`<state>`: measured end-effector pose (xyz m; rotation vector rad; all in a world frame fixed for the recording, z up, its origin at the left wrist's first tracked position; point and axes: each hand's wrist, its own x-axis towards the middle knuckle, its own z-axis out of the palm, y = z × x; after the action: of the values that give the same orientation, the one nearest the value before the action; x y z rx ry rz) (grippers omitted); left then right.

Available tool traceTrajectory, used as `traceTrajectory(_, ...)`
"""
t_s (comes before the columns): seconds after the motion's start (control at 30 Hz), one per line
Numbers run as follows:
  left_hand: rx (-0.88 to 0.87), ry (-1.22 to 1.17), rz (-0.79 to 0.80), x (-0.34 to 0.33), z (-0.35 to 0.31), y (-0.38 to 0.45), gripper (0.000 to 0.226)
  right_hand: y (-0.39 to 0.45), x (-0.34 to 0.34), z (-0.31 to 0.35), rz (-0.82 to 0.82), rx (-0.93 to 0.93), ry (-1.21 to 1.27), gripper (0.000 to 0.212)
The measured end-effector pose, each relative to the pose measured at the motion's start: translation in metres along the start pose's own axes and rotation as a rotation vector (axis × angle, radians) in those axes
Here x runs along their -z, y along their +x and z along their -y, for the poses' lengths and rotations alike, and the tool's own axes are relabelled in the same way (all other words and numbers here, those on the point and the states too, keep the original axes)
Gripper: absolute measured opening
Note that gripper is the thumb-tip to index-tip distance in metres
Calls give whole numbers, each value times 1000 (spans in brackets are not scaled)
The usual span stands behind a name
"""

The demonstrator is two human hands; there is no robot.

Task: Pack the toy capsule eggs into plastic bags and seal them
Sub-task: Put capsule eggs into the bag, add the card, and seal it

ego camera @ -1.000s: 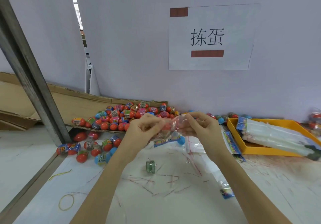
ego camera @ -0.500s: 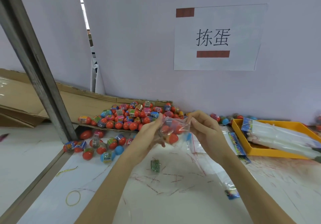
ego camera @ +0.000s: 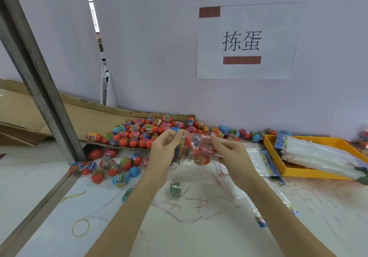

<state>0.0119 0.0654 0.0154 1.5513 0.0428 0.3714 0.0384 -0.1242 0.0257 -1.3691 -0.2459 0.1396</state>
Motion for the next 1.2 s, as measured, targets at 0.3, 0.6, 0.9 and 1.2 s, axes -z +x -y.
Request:
traceTrajectory(0.3, -292, 240, -174, -2, 3, -1, 21, -2, -1, -1, 268, -173, -61, 42)
traceTrajectory(0.6, -316, 197, -176, 5, -4, 1, 25, 0, 12, 7, 413, -169, -144, 39)
traceTrajectory(0.9, -174, 256, -138, 10, 3, 6, 32, 3, 15, 3, 341, -100, -331, 18)
traceTrajectory(1.2, 140, 68, 250, 7, -1, 4, 32, -2, 5, 1, 325, -69, -327, 37)
